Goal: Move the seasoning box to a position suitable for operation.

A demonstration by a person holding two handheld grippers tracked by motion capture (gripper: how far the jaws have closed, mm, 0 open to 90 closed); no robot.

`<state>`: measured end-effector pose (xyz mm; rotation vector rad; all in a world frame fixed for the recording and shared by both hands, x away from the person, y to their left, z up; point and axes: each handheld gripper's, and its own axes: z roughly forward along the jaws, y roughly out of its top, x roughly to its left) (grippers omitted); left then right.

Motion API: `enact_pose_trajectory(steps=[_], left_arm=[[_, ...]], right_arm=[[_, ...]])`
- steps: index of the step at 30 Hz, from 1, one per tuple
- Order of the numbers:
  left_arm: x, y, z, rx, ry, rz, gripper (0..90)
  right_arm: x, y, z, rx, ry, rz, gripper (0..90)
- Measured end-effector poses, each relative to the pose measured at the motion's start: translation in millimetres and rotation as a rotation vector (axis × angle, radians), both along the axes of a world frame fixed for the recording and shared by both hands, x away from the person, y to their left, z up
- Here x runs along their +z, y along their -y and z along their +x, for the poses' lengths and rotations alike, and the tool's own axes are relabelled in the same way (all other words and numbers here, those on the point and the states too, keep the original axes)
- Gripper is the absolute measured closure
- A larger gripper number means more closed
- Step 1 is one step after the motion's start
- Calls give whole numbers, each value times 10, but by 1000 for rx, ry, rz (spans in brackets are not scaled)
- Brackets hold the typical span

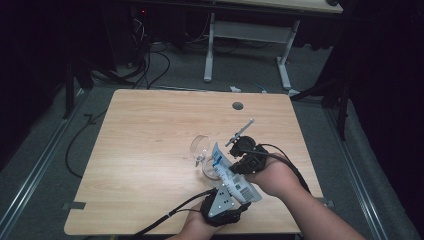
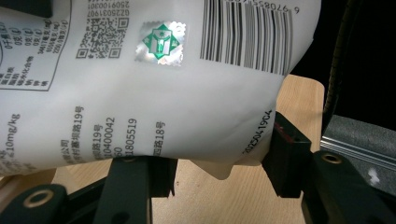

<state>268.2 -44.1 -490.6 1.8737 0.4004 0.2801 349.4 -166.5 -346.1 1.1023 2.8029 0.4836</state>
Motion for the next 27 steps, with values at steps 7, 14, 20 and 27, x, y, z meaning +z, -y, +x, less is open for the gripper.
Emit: enact_pose_trajectory(steps=[7, 14, 20, 27], left_arm=[[6, -1, 2, 1, -1, 0, 518], [18, -7, 6, 5, 2, -4, 520], [39, -4, 8, 4, 5, -8, 520], [32, -14, 19, 5, 6, -6, 522]], right_arm=[[3, -1, 6, 4, 2, 2, 894], [9, -12, 8, 8, 5, 7, 894], [31, -13, 8, 13, 12, 4, 894], [26, -25, 22, 9, 5, 5, 894]])
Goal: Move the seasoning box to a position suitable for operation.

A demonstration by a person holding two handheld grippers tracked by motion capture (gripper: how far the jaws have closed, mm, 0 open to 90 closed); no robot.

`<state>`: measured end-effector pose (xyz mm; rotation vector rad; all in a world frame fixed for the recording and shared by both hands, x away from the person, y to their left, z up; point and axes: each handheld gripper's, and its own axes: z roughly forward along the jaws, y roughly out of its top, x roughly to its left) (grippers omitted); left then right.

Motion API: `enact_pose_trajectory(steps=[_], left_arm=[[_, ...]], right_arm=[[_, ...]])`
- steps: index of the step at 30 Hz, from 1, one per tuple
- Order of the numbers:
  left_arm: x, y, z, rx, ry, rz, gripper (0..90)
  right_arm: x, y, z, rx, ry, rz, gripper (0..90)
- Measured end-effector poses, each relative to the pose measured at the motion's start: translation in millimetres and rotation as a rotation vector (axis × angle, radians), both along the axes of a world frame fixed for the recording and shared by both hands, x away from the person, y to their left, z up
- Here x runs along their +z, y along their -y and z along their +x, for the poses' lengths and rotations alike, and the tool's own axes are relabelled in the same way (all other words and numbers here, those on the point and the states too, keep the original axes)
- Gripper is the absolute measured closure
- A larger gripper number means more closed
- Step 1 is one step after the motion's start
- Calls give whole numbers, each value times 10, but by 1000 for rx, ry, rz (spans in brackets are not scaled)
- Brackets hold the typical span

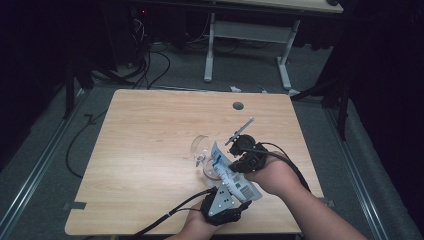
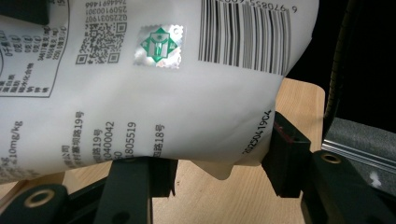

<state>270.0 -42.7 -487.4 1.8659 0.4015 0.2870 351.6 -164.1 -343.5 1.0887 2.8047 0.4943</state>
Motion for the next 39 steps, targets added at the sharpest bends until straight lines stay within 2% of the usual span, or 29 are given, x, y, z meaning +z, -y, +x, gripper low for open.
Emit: enact_pose_trajectory(steps=[6, 19, 39], left_arm=[[-2, 3, 10, -5, -8, -6, 523], [44, 29, -2, -5, 5, -8, 524], [42, 14, 17, -1, 2, -16, 526]], right_arm=[[-15, -18, 13, 0, 4, -12, 894], [28, 16, -5, 2, 9, -1, 894], [12, -8, 37, 13, 9, -4, 894]])
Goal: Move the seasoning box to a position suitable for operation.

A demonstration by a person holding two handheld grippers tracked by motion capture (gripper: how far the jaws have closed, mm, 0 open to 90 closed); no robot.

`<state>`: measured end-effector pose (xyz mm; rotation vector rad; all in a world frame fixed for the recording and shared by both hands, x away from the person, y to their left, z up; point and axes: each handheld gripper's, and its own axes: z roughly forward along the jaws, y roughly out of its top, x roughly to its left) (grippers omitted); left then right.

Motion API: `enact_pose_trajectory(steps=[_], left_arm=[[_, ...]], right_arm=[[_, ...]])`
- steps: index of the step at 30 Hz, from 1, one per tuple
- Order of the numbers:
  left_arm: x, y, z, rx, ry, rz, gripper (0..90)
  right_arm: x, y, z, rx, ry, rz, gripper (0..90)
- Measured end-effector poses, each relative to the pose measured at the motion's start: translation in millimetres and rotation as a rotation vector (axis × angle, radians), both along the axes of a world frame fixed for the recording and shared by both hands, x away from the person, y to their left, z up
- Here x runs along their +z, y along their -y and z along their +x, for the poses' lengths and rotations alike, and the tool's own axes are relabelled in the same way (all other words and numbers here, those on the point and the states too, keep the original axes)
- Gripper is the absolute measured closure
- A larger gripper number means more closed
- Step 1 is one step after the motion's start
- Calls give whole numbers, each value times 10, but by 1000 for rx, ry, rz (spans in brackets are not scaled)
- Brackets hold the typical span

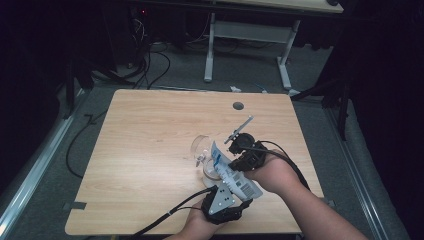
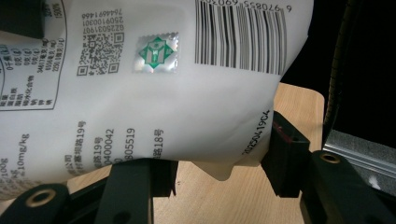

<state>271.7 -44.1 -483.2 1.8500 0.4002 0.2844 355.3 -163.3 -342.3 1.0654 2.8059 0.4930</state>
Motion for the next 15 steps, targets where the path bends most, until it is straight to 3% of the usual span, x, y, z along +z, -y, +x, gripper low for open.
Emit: enact_pose_trajectory(steps=[15], left_arm=[[22, -11, 12, 3, 3, -11, 528]], right_arm=[[33, -15, 7, 3, 7, 0, 894]])
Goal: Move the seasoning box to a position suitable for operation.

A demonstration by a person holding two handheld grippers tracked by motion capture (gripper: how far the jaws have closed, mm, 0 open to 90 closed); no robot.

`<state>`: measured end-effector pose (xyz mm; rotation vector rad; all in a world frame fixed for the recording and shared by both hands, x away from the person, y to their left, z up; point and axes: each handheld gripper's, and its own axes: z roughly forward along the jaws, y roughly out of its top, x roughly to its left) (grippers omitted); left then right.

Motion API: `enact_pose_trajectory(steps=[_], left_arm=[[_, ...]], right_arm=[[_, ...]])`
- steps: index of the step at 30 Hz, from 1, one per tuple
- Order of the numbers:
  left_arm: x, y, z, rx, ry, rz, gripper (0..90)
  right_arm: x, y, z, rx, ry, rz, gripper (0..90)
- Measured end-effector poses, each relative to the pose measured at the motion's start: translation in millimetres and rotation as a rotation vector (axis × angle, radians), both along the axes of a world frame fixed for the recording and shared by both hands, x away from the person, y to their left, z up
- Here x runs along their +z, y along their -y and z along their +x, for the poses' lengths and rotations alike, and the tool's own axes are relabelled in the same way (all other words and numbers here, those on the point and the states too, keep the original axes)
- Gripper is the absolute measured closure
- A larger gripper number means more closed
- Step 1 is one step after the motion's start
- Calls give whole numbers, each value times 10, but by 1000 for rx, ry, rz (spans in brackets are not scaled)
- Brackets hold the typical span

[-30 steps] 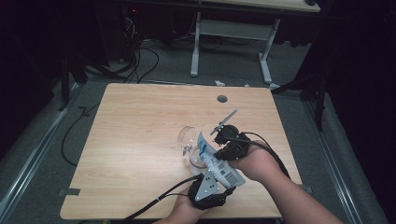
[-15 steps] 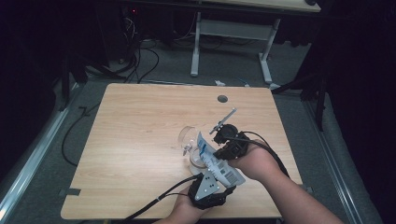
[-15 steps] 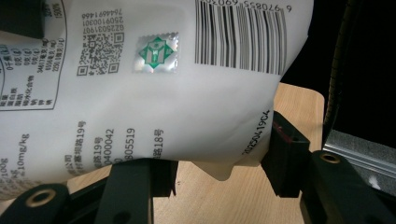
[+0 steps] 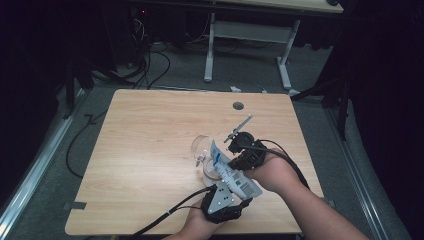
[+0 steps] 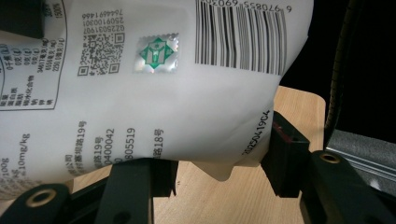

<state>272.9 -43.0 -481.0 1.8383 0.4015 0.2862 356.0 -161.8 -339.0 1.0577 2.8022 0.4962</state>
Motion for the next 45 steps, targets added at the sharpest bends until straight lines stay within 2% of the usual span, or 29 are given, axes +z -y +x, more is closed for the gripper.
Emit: enact_pose_trajectory(steps=[32, 45], left_arm=[[37, -7, 21, 6, 1, -18, 531], [32, -4, 23, 6, -1, -20, 533]], right_arm=[[37, -12, 27, 8, 10, -2, 895], [14, -23, 48, 9, -1, -6, 898]])
